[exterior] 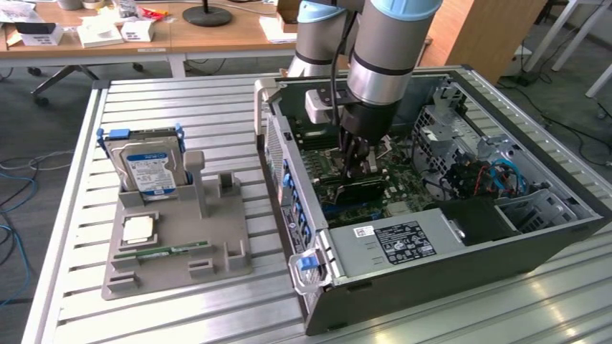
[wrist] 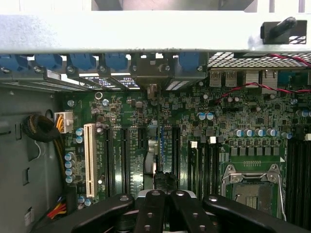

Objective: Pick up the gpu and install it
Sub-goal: 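Press down on the gpu until it lock into place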

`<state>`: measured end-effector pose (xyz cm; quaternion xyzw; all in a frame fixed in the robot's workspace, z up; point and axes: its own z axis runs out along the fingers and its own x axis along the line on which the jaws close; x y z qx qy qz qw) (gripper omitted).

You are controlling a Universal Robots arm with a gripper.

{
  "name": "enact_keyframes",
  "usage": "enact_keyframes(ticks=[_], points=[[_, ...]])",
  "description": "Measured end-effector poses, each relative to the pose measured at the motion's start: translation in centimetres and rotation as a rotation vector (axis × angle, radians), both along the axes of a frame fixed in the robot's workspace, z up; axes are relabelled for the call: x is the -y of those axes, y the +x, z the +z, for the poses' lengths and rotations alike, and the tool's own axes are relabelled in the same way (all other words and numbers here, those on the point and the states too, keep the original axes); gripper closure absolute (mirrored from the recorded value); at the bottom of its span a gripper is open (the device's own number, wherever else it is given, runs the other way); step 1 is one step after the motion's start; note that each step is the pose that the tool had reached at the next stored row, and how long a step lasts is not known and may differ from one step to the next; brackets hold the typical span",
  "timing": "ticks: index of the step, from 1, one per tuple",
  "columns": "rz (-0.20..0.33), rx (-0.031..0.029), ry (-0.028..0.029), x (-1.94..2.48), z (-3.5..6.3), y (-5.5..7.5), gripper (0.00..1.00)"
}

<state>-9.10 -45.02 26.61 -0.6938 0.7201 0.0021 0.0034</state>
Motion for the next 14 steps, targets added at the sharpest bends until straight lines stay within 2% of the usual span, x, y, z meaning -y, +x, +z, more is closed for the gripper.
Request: enact_keyframes(ticks=[14], points=[[0.000, 0.0001, 0.0003, 0.00, -0.09, 0.00, 0.89]])
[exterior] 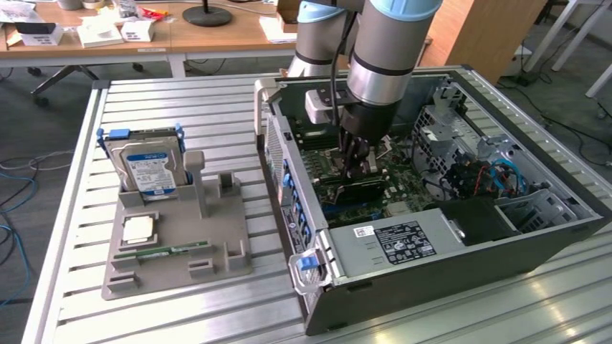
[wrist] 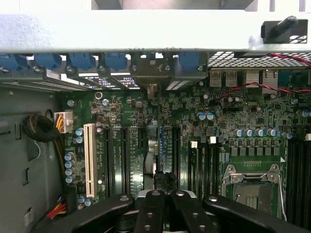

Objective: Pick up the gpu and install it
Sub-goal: 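Press down on the gpu until it lock into place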

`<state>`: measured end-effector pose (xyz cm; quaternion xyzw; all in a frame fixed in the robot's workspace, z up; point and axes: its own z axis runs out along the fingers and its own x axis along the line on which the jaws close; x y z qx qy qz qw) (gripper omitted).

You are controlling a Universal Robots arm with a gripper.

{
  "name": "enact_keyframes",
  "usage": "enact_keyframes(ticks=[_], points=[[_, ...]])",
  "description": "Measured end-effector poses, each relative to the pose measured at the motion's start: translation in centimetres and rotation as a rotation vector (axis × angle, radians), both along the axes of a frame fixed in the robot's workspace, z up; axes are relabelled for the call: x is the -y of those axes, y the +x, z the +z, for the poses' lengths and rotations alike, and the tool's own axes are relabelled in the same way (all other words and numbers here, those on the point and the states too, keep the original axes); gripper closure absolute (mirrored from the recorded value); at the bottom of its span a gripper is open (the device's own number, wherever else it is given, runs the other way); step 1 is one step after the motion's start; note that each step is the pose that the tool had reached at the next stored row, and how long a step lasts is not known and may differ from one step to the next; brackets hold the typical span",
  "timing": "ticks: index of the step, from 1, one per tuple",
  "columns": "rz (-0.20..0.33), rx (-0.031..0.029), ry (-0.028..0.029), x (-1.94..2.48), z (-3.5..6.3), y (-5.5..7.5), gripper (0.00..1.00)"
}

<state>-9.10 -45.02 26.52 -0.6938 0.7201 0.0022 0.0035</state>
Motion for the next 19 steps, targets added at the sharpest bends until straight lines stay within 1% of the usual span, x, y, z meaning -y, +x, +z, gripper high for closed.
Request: enact_keyframes(ticks=[19], points=[[0.000, 0.0000, 0.0000, -0.02, -0.07, -0.02, 0.89]])
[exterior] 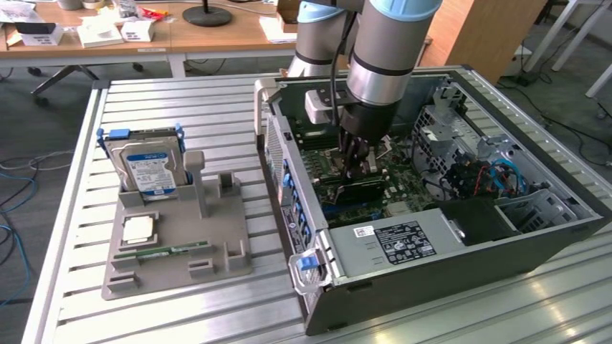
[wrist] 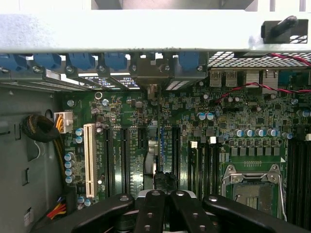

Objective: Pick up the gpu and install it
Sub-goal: 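Press down on the gpu until it lock into place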

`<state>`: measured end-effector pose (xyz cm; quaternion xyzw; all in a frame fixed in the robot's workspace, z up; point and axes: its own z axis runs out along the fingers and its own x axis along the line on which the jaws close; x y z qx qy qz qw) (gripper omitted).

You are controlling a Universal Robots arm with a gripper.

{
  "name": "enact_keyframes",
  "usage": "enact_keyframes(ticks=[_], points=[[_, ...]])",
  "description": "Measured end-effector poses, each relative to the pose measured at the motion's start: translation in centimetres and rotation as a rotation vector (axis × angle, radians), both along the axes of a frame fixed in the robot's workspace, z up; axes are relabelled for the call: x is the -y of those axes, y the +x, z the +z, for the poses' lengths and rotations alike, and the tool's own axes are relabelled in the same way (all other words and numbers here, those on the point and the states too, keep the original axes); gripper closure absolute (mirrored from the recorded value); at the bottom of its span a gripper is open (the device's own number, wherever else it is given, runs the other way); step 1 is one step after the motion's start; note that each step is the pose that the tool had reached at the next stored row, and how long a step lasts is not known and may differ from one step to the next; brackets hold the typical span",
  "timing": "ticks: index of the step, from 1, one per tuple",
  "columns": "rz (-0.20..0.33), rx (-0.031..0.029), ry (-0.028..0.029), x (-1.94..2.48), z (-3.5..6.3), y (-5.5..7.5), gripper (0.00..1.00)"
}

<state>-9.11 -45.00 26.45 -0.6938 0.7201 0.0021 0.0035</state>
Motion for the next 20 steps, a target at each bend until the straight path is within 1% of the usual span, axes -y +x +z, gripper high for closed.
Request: enact_keyframes(ticks=[20], points=[[0.000, 0.0001, 0.0001, 0.00, -0.10, -0.11, 0.89]])
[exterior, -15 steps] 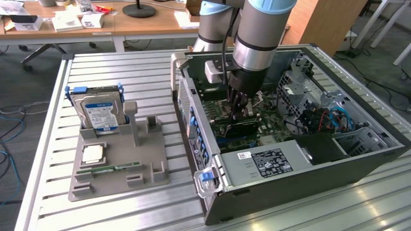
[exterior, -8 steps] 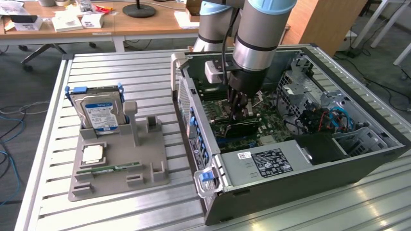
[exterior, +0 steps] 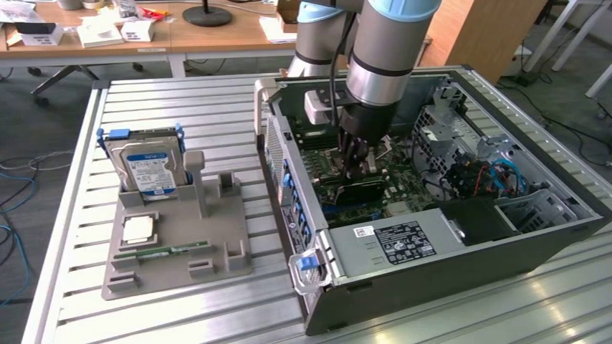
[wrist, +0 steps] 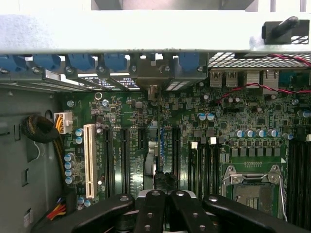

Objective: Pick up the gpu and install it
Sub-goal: 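Press down on the gpu until it lock into place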

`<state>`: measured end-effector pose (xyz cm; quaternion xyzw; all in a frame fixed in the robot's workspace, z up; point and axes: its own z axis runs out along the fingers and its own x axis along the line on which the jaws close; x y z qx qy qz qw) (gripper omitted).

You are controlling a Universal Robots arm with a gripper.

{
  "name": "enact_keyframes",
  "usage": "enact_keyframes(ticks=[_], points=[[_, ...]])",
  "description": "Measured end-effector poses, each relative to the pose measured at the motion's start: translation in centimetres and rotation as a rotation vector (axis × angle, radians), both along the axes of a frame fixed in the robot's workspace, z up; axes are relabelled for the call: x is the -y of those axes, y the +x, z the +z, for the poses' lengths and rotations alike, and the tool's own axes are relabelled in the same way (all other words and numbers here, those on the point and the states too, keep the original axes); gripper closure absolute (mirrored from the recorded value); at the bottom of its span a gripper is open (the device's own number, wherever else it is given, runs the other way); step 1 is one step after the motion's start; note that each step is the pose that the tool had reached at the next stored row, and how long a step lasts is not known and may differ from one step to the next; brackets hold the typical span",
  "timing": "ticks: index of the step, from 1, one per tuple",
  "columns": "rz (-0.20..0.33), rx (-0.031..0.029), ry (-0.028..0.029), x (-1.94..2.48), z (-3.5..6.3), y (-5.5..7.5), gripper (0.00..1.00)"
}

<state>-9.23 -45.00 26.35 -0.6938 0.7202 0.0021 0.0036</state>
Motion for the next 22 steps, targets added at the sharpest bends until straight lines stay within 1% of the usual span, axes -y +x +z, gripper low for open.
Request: enact_keyframes(ticks=[2, 12, 22], points=[[0.000, 0.0002, 0.0009, -0.01, -0.04, -0.07, 0.89], [0.000, -0.0001, -0.0003, 0.01, -0.02, -0.12, 0.89], [0.000, 0.0001, 0.0000, 0.00, -0.11, -0.14, 0.89]])
